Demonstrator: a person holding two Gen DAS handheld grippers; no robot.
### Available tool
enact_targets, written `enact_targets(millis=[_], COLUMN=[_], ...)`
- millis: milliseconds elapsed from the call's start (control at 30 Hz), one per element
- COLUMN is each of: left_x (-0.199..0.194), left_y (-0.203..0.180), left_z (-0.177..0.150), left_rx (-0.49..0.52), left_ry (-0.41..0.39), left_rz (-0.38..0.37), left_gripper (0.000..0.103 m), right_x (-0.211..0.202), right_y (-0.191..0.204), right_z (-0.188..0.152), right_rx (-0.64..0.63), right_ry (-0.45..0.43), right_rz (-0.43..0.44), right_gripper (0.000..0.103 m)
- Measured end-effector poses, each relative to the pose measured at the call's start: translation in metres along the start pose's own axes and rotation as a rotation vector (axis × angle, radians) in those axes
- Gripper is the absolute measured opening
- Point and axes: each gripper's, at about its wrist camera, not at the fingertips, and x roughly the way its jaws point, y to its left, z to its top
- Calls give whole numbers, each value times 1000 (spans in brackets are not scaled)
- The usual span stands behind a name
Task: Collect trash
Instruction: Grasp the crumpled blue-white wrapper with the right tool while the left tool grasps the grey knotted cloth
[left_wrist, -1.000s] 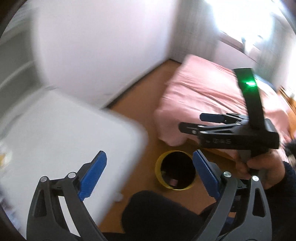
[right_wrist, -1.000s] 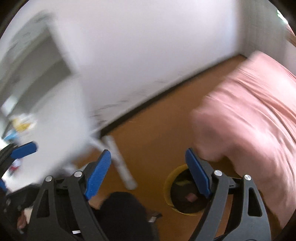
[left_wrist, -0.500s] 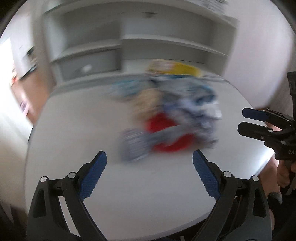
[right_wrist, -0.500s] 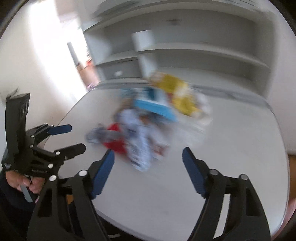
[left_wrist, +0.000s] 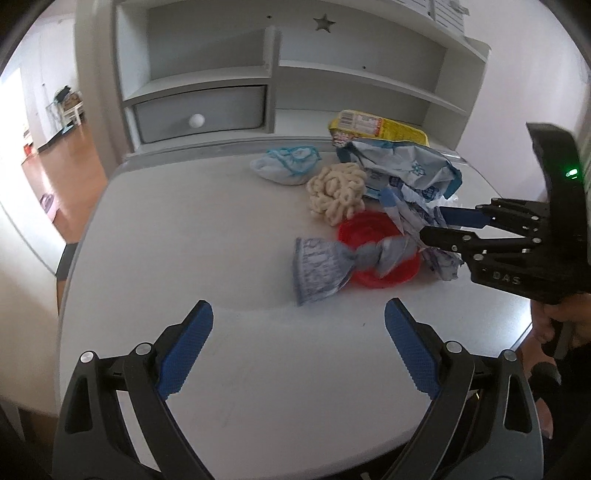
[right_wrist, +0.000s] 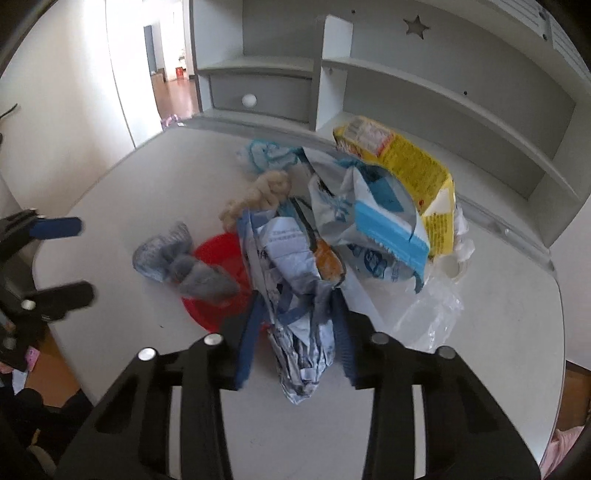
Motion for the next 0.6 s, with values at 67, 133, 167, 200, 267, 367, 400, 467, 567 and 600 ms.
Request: enact_targets(millis=[67, 133, 167, 200, 267, 367, 400, 467, 567, 600], left_x=[7, 14, 17, 21, 29, 43, 50, 57, 66, 68], left_y=[-3, -10, -13, -19, -29, -43, -47, -50, -52, -53], left_z=[5, 11, 13, 16, 20, 25, 26, 28, 32, 34], left_rx=[25, 71, 94, 130, 199, 316, 354, 400, 418, 414], left_ry=[5, 11, 14, 19, 22, 15, 28, 40, 63, 75], left_rz=[-9, -12, -22, -28, -37, -38, -37, -31, -47, -57], left_gripper=[91, 91, 91, 91, 91, 91, 91, 90, 76, 65], right_x=[-13, -26, -30, -34, -42, -49, -52, -58, -66, -68], right_y=[-3, -8, -11, -13, -20, -26, -28, -35, -43, -46], right_z=[3, 6, 6, 6, 2, -6, -10, -16, -26, -29], right_rx=[20, 57, 69, 83, 112, 133, 139, 158, 185, 195], right_ry=[-35, -66, -72, -77, -80, -77, -77, -79, -82, -83], right_rz=[32, 71, 80, 91, 114, 97, 93, 84, 73, 68], right_gripper=[34, 34, 34, 34, 34, 34, 34, 34, 34, 34])
